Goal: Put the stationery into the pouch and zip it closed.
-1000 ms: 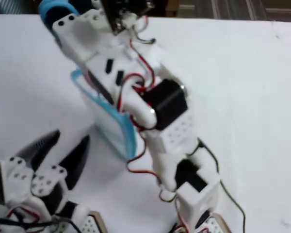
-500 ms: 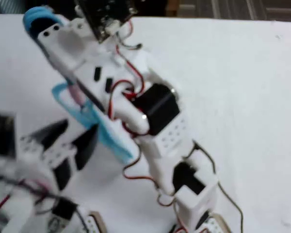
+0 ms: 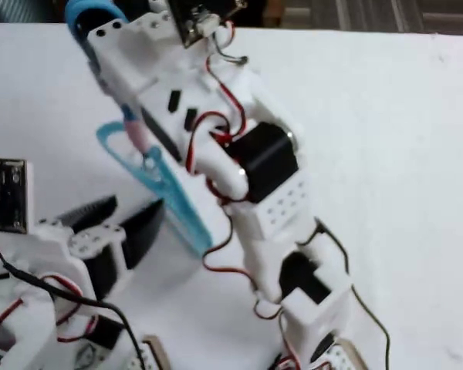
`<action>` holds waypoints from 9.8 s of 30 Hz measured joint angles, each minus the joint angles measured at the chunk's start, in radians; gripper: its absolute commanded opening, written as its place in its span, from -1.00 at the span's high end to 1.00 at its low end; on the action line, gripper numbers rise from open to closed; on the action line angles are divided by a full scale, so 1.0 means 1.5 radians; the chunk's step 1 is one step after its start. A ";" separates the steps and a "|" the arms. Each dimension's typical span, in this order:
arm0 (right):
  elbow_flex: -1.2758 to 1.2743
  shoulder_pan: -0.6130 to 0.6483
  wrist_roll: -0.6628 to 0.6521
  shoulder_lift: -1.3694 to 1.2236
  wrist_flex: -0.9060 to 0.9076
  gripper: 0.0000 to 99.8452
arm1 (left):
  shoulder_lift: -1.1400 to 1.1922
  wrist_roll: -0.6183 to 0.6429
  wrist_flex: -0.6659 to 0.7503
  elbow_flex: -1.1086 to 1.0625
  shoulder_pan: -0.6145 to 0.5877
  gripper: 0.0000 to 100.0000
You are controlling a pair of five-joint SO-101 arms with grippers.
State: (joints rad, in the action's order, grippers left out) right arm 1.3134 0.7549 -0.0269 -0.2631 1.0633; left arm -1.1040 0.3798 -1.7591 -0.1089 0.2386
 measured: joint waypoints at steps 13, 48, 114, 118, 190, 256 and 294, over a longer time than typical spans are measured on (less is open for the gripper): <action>0.000 -0.002 0.000 0.000 -0.001 0.97 | 0.227 0.039 0.000 0.064 0.071 0.53; -0.002 -0.161 0.051 -0.001 0.011 0.97 | 0.193 -0.267 -0.014 0.039 -0.056 0.95; 0.025 -0.475 -0.166 -0.260 0.184 0.55 | -0.007 -0.382 0.009 -0.123 -0.047 0.95; 0.026 -0.497 -0.263 -0.259 0.373 0.19 | -0.007 -0.382 0.052 -0.123 -0.051 0.95; -1.926 -0.331 -0.133 1.371 0.054 0.81 | 0.001 -0.247 0.660 -0.907 -0.391 0.95; -1.997 -0.329 -0.132 1.370 0.133 0.81 | -0.468 -0.358 0.322 -1.062 -0.391 0.95; -1.997 -0.329 -0.132 1.370 0.133 0.81 | -0.468 -0.358 0.322 -1.062 -0.391 0.95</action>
State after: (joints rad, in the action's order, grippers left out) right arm -1.6817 0.2608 -0.2248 1.7914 1.2628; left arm -1.8067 -0.1573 -1.2758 -1.7016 -0.3475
